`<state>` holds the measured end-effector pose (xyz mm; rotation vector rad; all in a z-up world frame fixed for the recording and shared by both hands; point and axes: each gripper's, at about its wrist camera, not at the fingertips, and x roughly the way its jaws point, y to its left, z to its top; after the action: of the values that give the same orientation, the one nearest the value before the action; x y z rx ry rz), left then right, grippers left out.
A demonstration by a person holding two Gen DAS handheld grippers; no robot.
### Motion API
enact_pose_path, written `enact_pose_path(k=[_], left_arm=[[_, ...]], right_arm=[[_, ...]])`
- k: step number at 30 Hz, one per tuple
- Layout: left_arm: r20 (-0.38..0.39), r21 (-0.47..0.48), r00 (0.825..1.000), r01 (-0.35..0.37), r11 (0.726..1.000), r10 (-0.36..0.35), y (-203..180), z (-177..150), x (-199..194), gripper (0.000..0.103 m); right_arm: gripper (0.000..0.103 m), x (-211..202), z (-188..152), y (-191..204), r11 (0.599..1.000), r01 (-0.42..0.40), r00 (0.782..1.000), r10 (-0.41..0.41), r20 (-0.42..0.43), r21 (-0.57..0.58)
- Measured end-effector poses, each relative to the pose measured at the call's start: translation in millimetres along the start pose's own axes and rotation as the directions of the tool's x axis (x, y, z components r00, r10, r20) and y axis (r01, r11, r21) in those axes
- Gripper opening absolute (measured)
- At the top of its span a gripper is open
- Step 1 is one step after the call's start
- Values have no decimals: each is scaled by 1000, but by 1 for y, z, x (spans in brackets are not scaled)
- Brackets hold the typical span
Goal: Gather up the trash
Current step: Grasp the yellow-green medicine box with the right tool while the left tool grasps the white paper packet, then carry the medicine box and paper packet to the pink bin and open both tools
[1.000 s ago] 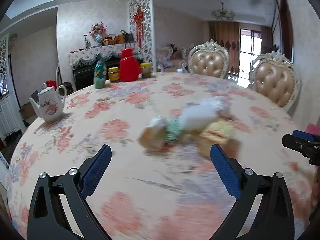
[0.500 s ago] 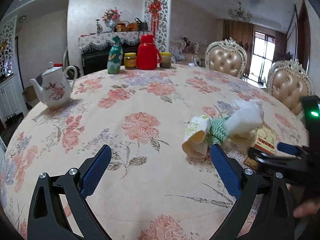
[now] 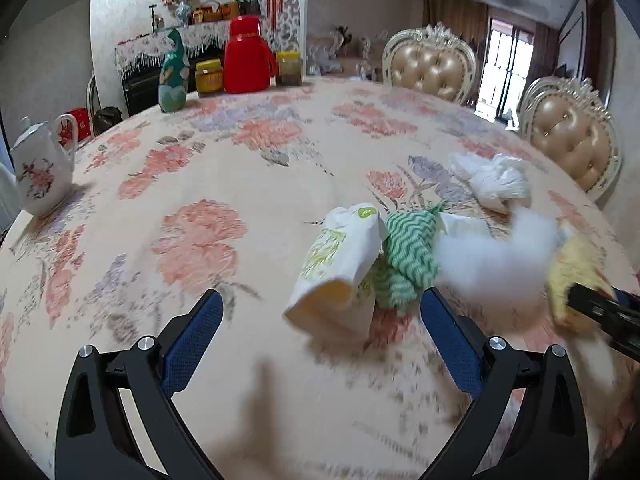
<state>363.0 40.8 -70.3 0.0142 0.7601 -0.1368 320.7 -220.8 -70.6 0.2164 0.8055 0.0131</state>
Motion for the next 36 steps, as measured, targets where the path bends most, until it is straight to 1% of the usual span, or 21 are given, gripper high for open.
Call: enact_pose_path(k=[2, 3, 4, 5, 6, 7, 9, 14, 18, 21, 27, 30, 36], left_arm=[[-23, 2, 1000, -21, 1000, 21, -4, 6, 11, 92], [-31, 7, 999, -34, 999, 34, -6, 8, 15, 72], [-39, 13, 999, -34, 999, 34, -7, 8, 17, 56], [-59, 27, 997, -39, 999, 41, -10, 8, 19, 35], [-64, 35, 997, -31, 999, 34, -13, 5, 16, 28], [-57, 40, 998, -23, 999, 25, -14, 3, 12, 25], [-11, 80, 999, -44, 996, 45, -24, -8, -6, 20], [51, 91, 997, -55, 994, 51, -37, -33, -51, 20], [96, 64, 994, -53, 997, 47, -45, -53, -87, 20], [136, 41, 989, -55, 998, 49, -53, -70, -112, 20], [207, -2, 978, -18, 1000, 18, -69, -100, -151, 20], [235, -21, 972, 15, 1000, -10, -78, -111, -164, 20], [282, -25, 957, 72, 997, -62, -99, -128, -182, 20]], right_arm=[[62, -5, -1, -9, 1000, -25, 1000, 25, 12, 3], [62, -8, -2, -12, 999, -33, 999, 33, 16, 4], [62, -11, -3, -14, 999, -41, 999, 41, 20, 6], [62, -14, -3, -15, 999, -50, 998, 50, 24, 2], [62, -16, -4, -16, 998, -56, 998, 56, 29, -1], [62, -21, -5, -17, 998, -66, 997, 66, 36, -5], [62, -27, -7, -17, 997, -79, 996, 80, 43, -18], [62, -47, -22, -13, 989, -132, 990, 135, 49, -64], [62, -65, -36, -14, 983, -157, 985, 163, 55, -95], [62, -78, -45, -18, 981, -162, 983, 169, 65, -108], [62, -102, -64, -23, 974, -174, 979, 187, 84, -142], [62, -114, -73, -20, 969, -167, 977, 188, 102, -181], [62, -136, -88, -15, 959, -144, 970, 185, 155, -242]])
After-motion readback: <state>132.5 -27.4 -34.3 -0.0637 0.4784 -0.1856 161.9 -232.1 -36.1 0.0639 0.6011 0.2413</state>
